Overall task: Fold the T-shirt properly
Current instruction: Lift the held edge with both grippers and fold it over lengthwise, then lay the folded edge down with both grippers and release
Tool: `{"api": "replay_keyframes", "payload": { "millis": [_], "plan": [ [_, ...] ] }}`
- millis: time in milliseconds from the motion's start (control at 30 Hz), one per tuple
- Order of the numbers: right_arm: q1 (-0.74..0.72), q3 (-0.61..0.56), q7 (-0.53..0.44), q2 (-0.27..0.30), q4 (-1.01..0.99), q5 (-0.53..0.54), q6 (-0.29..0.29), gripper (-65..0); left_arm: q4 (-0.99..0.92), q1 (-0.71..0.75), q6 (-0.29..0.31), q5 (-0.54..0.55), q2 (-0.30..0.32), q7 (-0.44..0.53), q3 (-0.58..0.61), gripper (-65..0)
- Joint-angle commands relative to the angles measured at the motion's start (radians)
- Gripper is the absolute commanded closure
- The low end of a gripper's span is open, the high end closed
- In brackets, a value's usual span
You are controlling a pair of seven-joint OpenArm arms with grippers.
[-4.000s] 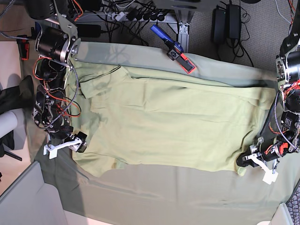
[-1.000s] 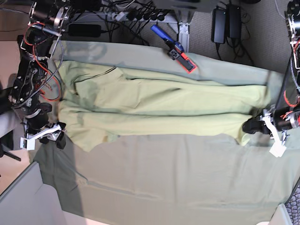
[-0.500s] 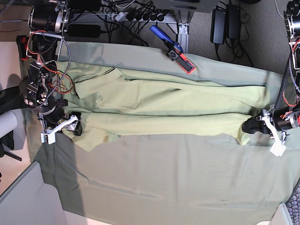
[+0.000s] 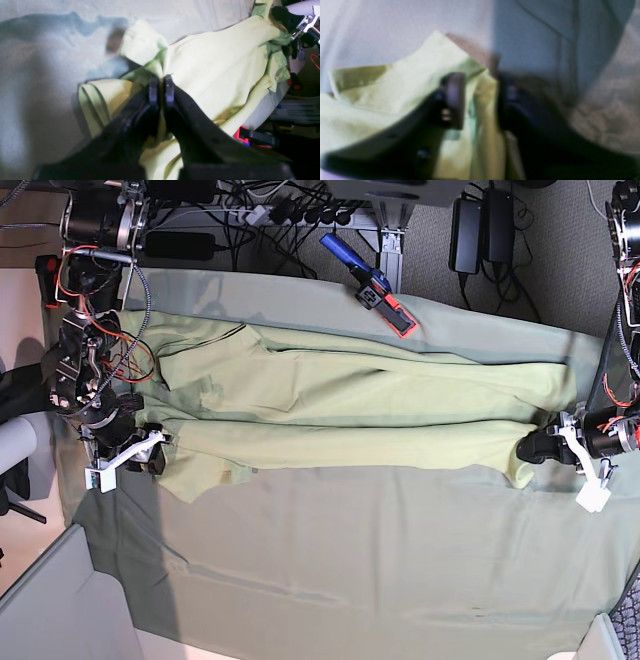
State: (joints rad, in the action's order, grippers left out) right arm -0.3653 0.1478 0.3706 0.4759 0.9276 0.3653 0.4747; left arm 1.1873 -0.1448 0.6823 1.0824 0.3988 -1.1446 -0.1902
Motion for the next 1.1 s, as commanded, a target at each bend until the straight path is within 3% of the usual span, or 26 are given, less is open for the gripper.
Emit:
{"api": "replay_keyframes", "payload": {
  "millis": [0, 100, 500, 733, 867, 1067],
  "plan": [
    [-0.026, 0.005, -0.027, 0.019, 0.019, 0.008, 0.016, -11.7, 0.017, -0.021, 0.016, 0.021, 0.014, 0.010, -0.005, 0.0],
    [-0.025, 0.005, -0.038, 0.019, 0.019, 0.007, 0.016, 0.0, 0.017, -0.021, 0.016, 0.021, 0.014, 0.010, -0.005, 0.0],
    [-0.007, 0.005, -0.014, 0.020, 0.052, 0.009, 0.019, 0.0, 0.018, -0.021, 0.016, 0.024, 0.015, 0.010, -0.005, 0.0],
    [0.132, 0.019, 0.027, 0.026, 0.292, 0.008, 0.019, 0.0, 0.064, -0.018, 0.016, 0.127, 0.018, -0.089, -0.005, 0.0],
    [0.206, 0.075, 0.031, 0.026, 0.403, 0.008, 0.019, 0.0, 0.103, -0.018, 0.016, 0.134, 0.020, -0.114, -0.005, 0.0],
    [0.288, 0.141, 0.065, 0.028, 0.508, 0.020, 0.019, 0.0, 0.110, 0.008, 0.016, 0.178, 0.065, -0.147, -0.005, 0.0]
  ]
}}
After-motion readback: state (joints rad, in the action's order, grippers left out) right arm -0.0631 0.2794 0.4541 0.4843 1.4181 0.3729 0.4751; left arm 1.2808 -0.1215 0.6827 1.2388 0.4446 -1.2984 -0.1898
